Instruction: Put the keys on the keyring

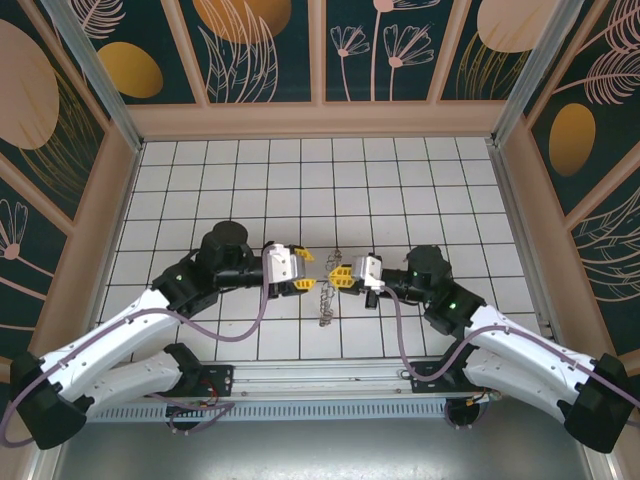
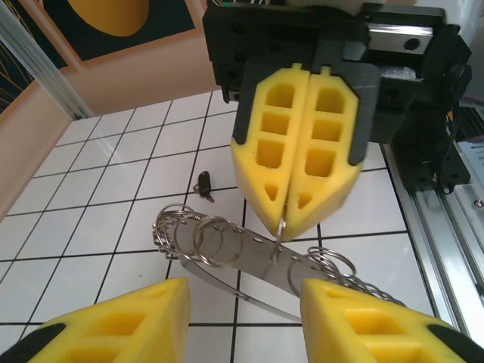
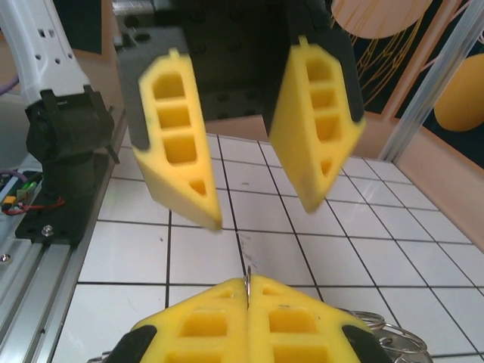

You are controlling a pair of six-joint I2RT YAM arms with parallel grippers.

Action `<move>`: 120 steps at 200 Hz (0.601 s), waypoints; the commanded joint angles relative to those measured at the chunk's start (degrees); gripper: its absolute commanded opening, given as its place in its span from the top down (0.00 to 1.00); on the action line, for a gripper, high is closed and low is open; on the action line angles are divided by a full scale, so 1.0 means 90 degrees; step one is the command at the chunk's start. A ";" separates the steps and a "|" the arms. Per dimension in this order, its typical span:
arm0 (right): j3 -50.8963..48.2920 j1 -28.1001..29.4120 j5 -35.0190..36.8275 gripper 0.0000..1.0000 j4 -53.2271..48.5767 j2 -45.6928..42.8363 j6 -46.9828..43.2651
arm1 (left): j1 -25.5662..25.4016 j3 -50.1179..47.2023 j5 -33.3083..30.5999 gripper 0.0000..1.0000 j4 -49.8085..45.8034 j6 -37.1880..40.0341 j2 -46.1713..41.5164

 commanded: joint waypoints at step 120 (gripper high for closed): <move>-0.0025 -0.0015 -0.0521 1.00 0.1288 0.0131 0.0348 | -0.0045 -0.0050 0.1212 0.86 0.1095 -0.0588 0.0695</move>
